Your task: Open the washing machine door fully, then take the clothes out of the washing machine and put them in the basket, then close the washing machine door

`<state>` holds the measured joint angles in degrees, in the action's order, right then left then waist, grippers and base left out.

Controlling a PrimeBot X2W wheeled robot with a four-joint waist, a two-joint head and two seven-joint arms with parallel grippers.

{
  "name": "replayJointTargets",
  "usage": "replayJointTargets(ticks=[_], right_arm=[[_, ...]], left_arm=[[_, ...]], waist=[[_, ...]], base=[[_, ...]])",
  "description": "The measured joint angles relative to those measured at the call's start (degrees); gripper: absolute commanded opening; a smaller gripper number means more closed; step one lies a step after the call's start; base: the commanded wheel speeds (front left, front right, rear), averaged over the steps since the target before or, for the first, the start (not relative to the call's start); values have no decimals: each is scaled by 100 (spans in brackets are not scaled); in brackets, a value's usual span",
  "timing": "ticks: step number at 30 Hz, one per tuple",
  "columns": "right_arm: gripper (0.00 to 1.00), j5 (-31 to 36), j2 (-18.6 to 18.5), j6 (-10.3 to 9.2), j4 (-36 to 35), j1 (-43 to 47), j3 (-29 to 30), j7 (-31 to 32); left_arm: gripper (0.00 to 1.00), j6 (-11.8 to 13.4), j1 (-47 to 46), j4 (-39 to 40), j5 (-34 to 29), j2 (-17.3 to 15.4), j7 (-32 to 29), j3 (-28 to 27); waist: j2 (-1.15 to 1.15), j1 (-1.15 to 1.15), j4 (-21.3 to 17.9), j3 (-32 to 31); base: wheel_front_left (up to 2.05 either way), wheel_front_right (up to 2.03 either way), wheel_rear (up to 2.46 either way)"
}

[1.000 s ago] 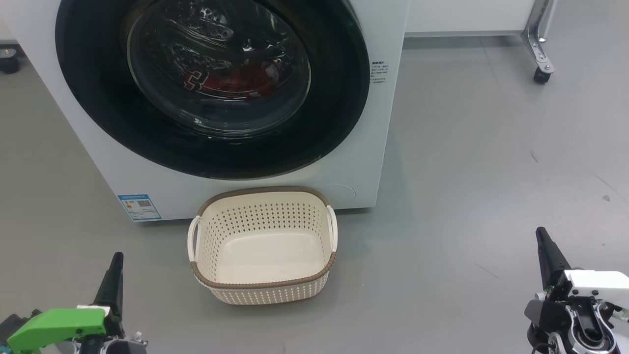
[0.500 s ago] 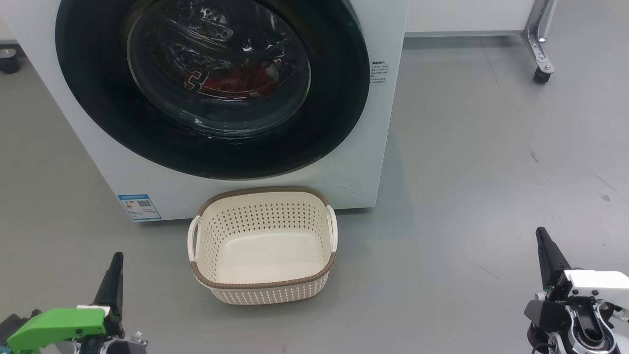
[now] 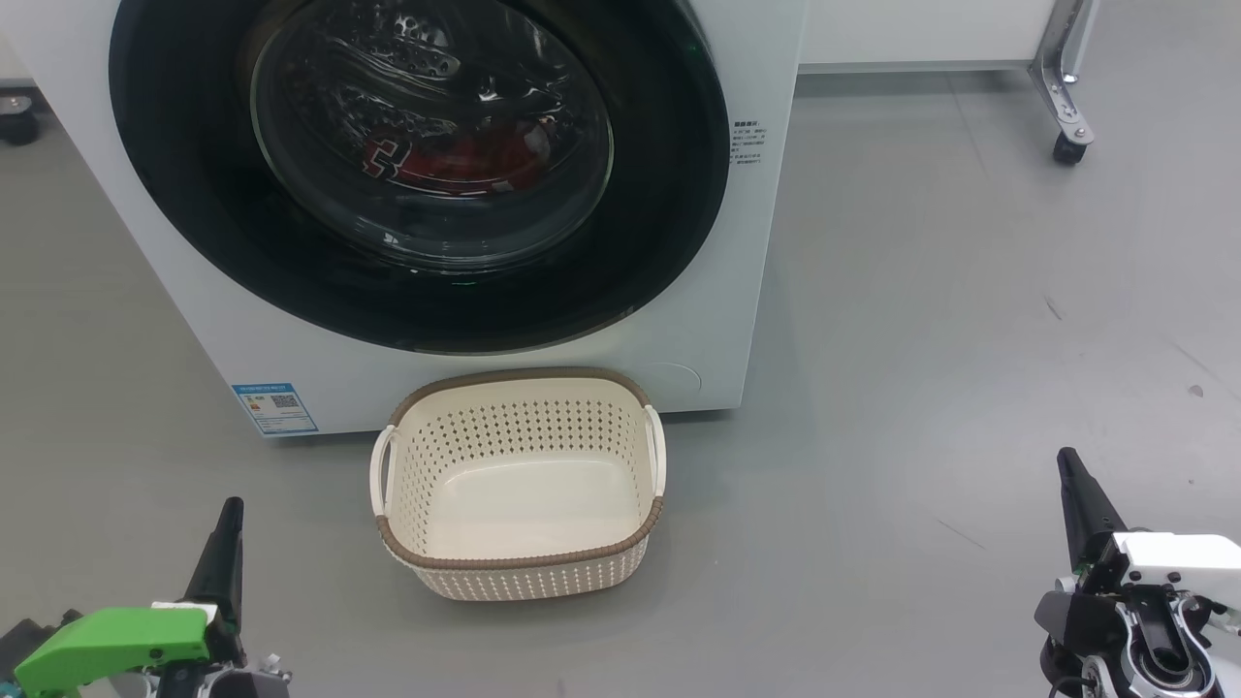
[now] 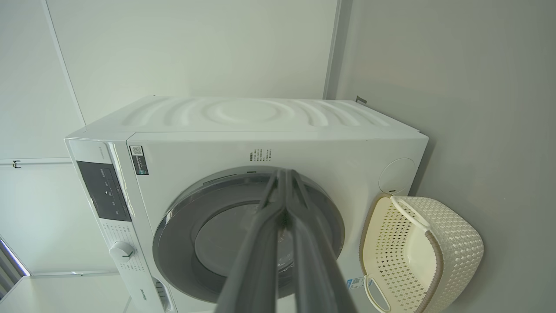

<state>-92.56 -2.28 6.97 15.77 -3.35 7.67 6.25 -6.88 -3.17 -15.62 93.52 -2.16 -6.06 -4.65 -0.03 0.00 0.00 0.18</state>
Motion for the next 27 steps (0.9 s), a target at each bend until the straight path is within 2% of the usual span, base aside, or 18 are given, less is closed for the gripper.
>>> replayJointTargets(ticks=[16, 17, 27], right_arm=[[0, 0, 0, 0, 0, 0, 0, 0], [100, 0, 0, 0, 0, 0, 0, 0], [100, 1, 129, -7, 250, 273, -18, -10]], left_arm=[[0, 0, 0, 0, 0, 1, 0, 0], [100, 0, 0, 0, 0, 1, 0, 0], [100, 5, 237, -243, 20, 124, 33, 60]], waist=[[0, 0, 0, 0], [0, 0, 0, 0], [0, 0, 1, 2]], base=[[0, 0, 0], [0, 0, 0], [0, 0, 0]])
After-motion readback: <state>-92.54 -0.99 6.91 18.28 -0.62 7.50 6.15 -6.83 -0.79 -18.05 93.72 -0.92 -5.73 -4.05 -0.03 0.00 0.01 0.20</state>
